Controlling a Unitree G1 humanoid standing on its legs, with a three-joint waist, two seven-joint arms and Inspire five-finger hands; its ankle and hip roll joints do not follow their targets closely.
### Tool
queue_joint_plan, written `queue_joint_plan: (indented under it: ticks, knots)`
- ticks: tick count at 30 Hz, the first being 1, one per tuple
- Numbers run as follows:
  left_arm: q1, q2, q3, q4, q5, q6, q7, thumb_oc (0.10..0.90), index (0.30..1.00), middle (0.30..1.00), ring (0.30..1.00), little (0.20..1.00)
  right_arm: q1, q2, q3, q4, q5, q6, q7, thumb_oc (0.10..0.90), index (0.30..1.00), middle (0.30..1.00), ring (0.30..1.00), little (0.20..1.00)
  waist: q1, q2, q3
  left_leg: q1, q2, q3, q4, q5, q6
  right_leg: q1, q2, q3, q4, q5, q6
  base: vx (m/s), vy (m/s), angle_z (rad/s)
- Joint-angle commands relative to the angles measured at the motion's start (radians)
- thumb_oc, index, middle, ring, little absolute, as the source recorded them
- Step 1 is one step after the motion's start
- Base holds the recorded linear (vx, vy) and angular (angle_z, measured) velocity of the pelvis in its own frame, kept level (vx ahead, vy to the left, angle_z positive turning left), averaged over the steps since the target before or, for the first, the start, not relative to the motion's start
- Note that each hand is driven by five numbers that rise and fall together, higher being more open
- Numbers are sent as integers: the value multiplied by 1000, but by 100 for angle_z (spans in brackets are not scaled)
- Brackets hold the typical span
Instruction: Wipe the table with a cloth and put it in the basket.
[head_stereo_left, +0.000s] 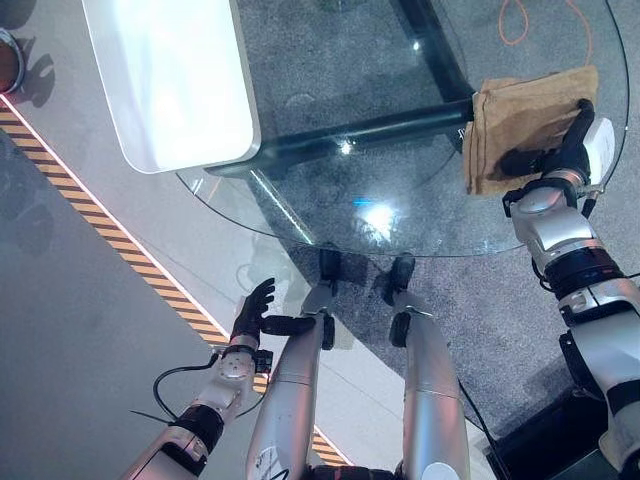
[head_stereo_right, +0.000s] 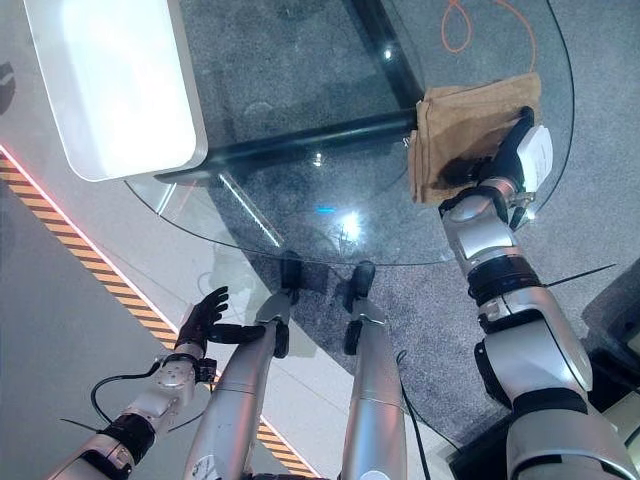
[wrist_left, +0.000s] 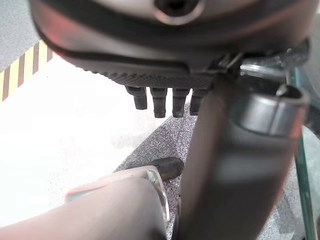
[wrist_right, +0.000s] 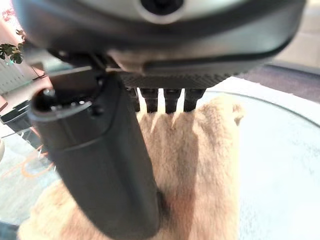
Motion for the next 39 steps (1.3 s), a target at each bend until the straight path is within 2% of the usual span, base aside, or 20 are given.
queue_joint_plan:
  ticks: [1,25,28,33,39]
  knots:
    - [49,-15,-62,-4,3,-17,39,800,900,900,900,900,-12,25,95,11,32,5,152,100,300,300,300,200,45,64,-18,-37,-24,-40,121,-114,21,-13,7,-22,-81,71,59,-8,33,3]
    - [48,-35,-86,-7,-17,-27,60,800,900,900,900,900,35,46,66,58,38,-48,152,100,300,300,300,200,46,72,-18,-37,-37,-40,109,-110,30,-21,11,-19,-76,76,67,-1,10,1]
    - [52,-36,-86,-11,-18,-26,62,800,900,900,900,900,45,47,66,41,64,-71,123,100,300,300,300,200,47,73,-18,-32,-37,-38,107,-110,31,-15,10,-20,-77,76,68,4,11,1]
    - [62,-38,-81,-14,-19,-23,68,800,900,900,900,900,60,47,39,-51,102,-152,17,100,300,300,300,200,41,71,-18,-25,-38,-36,114,-117,30,-8,9,-13,-71,73,72,13,33,3]
    - [70,-35,-63,-23,-23,-10,67,800,900,900,900,900,53,48,21,-177,85,-185,35,100,300,300,300,200,39,61,-18,-18,-40,-34,111,-120,33,1,8,-16,-78,75,78,7,28,0]
